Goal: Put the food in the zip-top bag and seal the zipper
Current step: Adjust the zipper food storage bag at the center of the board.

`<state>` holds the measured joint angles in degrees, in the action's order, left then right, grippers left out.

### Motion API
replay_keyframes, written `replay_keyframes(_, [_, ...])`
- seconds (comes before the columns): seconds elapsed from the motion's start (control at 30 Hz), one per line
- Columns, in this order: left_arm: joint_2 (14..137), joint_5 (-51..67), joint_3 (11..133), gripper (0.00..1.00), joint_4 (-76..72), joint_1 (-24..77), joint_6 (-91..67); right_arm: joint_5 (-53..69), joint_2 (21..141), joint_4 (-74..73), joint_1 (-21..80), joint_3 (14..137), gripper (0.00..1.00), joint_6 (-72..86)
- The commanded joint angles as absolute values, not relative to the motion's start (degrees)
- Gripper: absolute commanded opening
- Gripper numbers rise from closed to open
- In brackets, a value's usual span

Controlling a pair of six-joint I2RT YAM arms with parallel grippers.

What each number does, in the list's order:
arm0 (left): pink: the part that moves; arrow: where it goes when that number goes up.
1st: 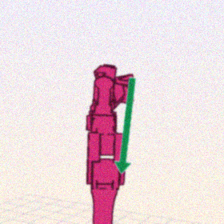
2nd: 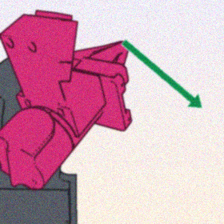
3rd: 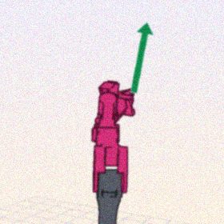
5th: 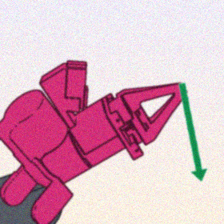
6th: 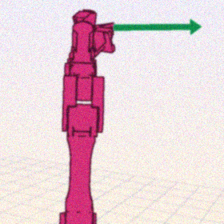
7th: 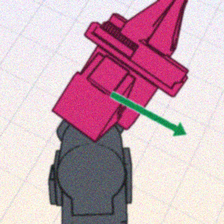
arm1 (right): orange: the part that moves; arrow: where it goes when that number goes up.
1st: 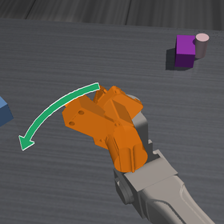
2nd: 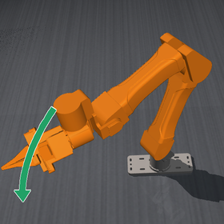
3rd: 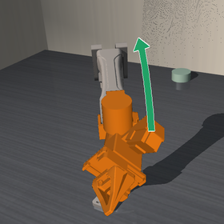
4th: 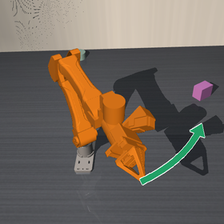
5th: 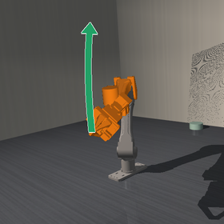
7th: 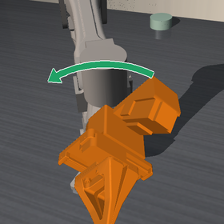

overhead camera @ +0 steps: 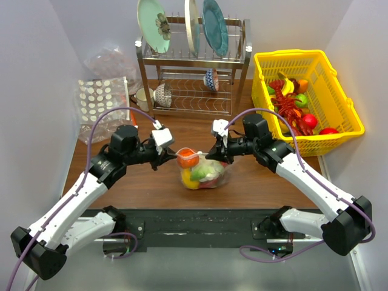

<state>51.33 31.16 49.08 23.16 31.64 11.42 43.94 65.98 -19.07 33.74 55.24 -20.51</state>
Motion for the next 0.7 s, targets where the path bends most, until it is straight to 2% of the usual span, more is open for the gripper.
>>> replay_keyframes(0.0, [51.2,31.2,58.1,0.0,21.6,31.8,9.7,40.8,66.3,-11.8,34.0,55.0,0.0,-15.9])
replay_keyframes(0.13, [54.7,32.6,69.6,0.0,24.2,31.8,6.3,37.9,70.0,-8.5,34.0,55.1,0.0,-11.8])
replay_keyframes(0.2, [56.3,35.7,71.1,0.0,23.4,31.8,4.8,38.7,71.7,-8.4,34.0,57.6,0.0,-10.4])
replay_keyframes(0.3, [57.0,37.0,66.9,0.0,20.0,31.8,2.6,37.7,71.7,-10.5,33.9,63.6,0.0,-9.7])
replay_keyframes(0.37, [57.1,36.5,59.4,0.0,16.7,31.8,1.8,37.4,70.4,-11.3,33.9,67.3,0.0,-8.7])
replay_keyframes(0.47, [58.7,33.0,52.5,0.0,14.9,31.7,1.0,38.1,68.7,-8.3,33.9,66.9,0.0,-5.8])
replay_keyframes(0.67, [58.5,25.2,60.2,0.0,20.0,31.7,1.7,35.8,72.1,-9.3,34.0,59.9,0.0,-5.3])
